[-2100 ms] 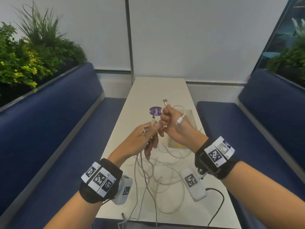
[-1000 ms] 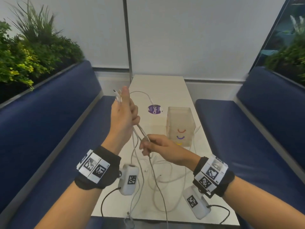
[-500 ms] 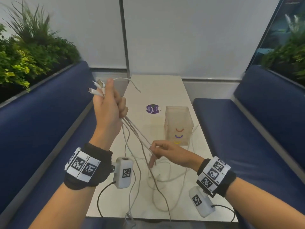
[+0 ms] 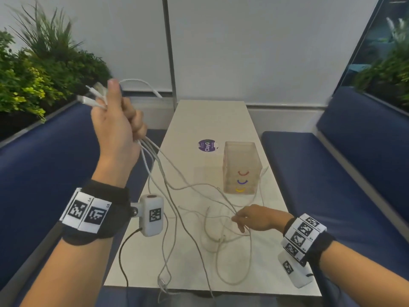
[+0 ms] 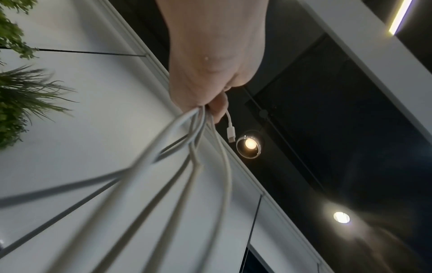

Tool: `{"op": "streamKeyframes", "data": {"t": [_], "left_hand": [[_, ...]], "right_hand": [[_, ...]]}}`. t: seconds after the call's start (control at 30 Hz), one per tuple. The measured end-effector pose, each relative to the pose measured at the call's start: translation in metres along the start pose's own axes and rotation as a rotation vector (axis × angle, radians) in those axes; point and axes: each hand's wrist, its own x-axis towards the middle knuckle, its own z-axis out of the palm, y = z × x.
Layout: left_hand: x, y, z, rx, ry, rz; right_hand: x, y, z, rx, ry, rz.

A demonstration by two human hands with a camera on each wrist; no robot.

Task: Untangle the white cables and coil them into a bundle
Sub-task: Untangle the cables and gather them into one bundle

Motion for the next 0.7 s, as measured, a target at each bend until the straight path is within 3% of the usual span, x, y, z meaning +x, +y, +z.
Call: {"op": "streamKeyframes", "data": {"t": [0.1,0.2,0.27,0.3,0.4,0.5,0.6,0.7], "left_hand": [[-0.009,-0.016,0.007,0.076,-0.073,-0.071],[-0.016,-0.031,0.013,0.095,-0.124,-0.142],[-0.017,-0.036,0.014,0.11,-0.142,-0.164],[-0.017,-0.037,0.013,0.12,-0.148,-0.171],[-0.016,-0.037,0.012,0.14,-0.172,-0.182],[-0.016,-0.035,0.008,0.133,-0.198,-0.221],[-0.021,-0.033,0.005,0.136,-0.275,-0.299],[-0.025,-0.035,0.001,0.183,-0.411,-0.371]], "right_hand": [[-0.024,-0.043,-0.019,0.254,-0.139,-0.053],[-0.056,-0.086,-0.038,0.658,-0.522,-0.195],[-0.066,-0.099,-0.045,0.724,-0.723,-0.222],[-0.066,-0.101,-0.046,0.674,-0.743,-0.169],[-0.061,-0.095,-0.047,0.14,-0.572,0.1],[-0.044,-0.062,-0.042,-0.408,-0.471,0.226],[-0.005,-0.016,-0.017,-0.434,-0.294,0.191],[0.031,0.011,0.015,-0.291,-0.071,0.031]]}}
